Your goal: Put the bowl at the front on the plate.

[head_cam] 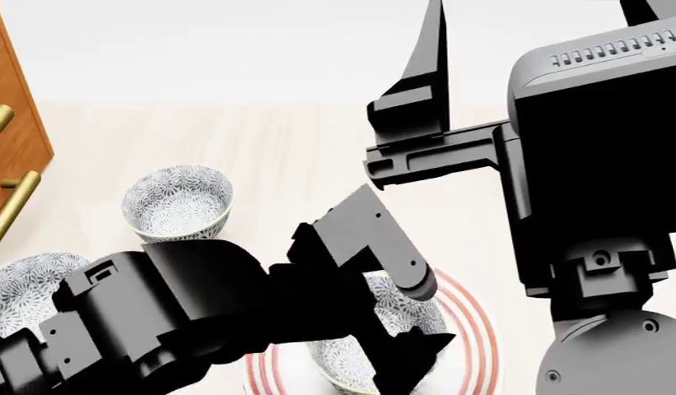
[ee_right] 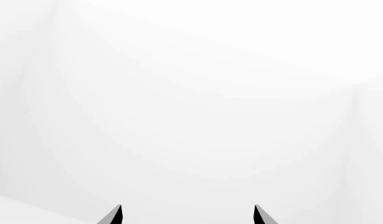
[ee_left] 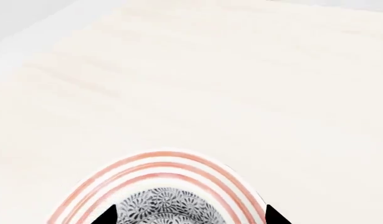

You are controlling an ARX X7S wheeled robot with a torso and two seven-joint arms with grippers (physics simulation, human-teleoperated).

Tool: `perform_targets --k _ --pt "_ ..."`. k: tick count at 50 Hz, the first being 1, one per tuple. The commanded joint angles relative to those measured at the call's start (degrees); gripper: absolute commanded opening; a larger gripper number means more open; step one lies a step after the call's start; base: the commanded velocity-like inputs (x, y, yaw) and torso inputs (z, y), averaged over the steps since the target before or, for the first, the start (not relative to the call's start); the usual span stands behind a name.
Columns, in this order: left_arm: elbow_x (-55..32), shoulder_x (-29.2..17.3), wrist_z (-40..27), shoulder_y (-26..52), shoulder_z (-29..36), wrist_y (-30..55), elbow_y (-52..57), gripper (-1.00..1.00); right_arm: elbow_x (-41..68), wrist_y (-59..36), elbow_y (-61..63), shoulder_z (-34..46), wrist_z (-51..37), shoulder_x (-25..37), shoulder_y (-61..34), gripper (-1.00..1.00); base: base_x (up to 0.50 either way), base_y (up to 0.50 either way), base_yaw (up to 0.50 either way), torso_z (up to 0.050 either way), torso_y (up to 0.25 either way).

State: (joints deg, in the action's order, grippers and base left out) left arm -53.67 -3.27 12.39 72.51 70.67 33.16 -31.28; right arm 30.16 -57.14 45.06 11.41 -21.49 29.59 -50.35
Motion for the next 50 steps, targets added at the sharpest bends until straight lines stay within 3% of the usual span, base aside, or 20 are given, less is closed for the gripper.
perform_targets --k 1,19,32,44,50 --pt "0.3 1.5 -0.7 0.5 -2.3 -3.3 -7.9 1.0 -0.3 1.0 -0.6 0.3 0.0 0.0 0.3 1.0 0.0 0.0 0.0 0.0 0.0" --pt "0.4 3.1 -7.4 1.5 -0.8 -11.1 -17.4 1.0 -0.3 1.9 -0.7 0.3 0.0 0.3 0.6 1.0 0.0 0.0 0.0 0.0 0.0" --pt "-9.2 3.2 -14.6 3.8 8.0 -17.9 -22.0 1.0 -0.7 2.6 -0.7 0.3 -0.4 1.0 2.0 1.0 0.0 0.0 0.0 0.0 0.0" --pt "-11.1 1.8 -20.1 3.6 5.5 -20.9 -23.8 1.0 -0.7 3.0 -0.5 0.1 -0.7 1.3 2.7 1.0 0.0 0.0 0.0 0.0 0.0" --pt "-11.2 -1.3 -22.7 3.0 5.2 -21.5 -18.8 1.0 -0.7 3.4 -0.6 0.0 -0.8 1.4 3.1 1.0 0.0 0.0 0.0 0.0 0.0"
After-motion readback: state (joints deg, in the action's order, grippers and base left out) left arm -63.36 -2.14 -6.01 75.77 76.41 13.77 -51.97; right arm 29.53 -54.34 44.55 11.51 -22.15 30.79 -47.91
